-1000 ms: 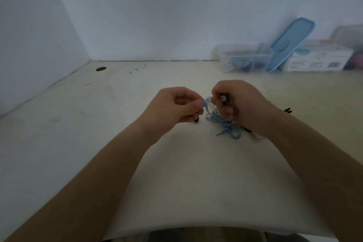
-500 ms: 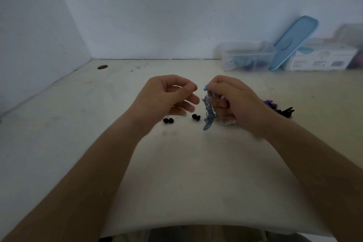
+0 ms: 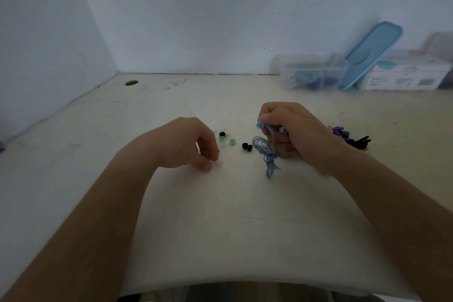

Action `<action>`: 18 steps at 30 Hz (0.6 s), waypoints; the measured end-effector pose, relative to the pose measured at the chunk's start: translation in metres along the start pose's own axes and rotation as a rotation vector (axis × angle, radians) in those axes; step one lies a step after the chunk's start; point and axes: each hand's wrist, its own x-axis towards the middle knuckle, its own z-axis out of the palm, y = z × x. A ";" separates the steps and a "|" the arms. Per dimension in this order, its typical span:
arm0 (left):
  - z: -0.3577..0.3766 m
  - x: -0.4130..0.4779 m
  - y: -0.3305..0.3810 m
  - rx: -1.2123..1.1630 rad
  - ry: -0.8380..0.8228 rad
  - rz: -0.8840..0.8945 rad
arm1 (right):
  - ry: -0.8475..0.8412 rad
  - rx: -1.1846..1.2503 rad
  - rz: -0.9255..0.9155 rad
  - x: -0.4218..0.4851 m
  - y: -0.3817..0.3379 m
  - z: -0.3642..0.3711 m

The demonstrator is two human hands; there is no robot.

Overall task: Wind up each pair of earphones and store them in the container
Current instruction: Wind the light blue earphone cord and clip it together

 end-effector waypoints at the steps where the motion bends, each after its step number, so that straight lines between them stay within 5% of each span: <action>1: 0.001 0.000 0.000 0.003 0.002 0.001 | -0.003 0.008 -0.004 0.000 0.000 0.000; 6: -0.005 -0.003 0.001 -0.090 0.076 0.061 | -0.008 0.035 -0.015 -0.001 0.003 -0.002; 13: -0.002 -0.010 0.023 -0.708 0.267 0.238 | -0.052 0.076 -0.033 -0.001 0.006 -0.003; 18: 0.008 -0.005 0.031 -0.924 0.257 0.262 | -0.061 0.053 -0.053 -0.001 0.006 -0.003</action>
